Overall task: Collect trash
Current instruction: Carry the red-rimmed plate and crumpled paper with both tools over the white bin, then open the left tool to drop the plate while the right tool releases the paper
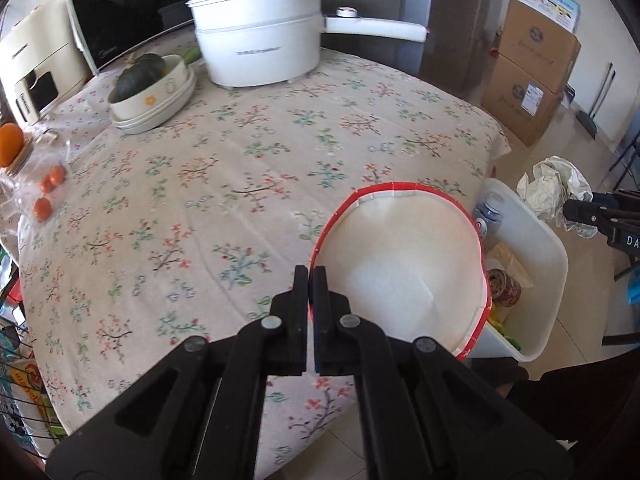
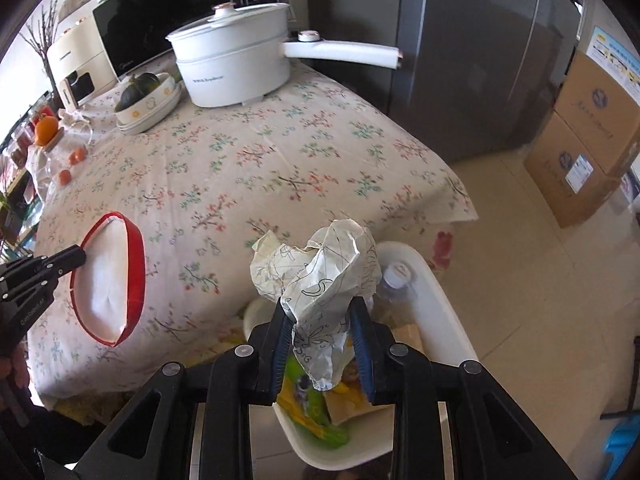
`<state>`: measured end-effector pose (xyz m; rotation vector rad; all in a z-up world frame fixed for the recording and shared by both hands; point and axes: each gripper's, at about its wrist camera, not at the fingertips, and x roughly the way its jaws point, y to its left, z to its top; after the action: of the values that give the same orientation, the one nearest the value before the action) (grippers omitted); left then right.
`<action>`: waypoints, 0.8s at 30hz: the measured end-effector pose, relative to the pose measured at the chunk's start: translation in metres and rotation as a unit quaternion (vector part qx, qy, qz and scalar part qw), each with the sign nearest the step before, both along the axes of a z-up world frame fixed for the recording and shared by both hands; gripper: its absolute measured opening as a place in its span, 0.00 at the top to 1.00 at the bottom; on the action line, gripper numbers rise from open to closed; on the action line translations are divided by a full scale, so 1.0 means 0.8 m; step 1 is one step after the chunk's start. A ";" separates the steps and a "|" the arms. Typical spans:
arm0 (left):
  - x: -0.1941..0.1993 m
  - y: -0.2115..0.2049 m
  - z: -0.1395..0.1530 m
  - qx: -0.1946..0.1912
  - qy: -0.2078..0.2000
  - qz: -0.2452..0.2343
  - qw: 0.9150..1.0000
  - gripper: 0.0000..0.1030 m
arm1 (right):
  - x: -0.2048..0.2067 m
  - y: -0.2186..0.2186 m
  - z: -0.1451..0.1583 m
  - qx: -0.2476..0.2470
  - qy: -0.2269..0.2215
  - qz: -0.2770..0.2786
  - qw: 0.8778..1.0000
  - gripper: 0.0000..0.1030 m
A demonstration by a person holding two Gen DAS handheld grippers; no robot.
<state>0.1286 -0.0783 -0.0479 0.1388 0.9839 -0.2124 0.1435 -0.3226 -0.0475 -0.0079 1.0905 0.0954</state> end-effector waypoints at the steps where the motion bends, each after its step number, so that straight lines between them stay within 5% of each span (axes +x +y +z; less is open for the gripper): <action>1: 0.001 -0.012 -0.002 0.002 0.002 -0.008 1.000 0.98 | -0.004 -0.010 -0.005 -0.001 0.006 -0.006 1.000 0.71; 12: 0.014 -0.136 -0.039 0.007 0.016 -0.091 0.996 0.98 | -0.017 -0.067 -0.023 -0.003 0.035 -0.050 0.998 0.71; 24: 0.028 -0.177 -0.068 0.012 0.013 -0.114 0.993 0.97 | -0.017 -0.089 -0.046 -0.011 0.059 -0.064 0.996 0.71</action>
<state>0.1510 -0.2201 -0.1022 0.2719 0.9964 -0.4116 0.1299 -0.3936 -0.0839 0.0472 1.2083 -0.0316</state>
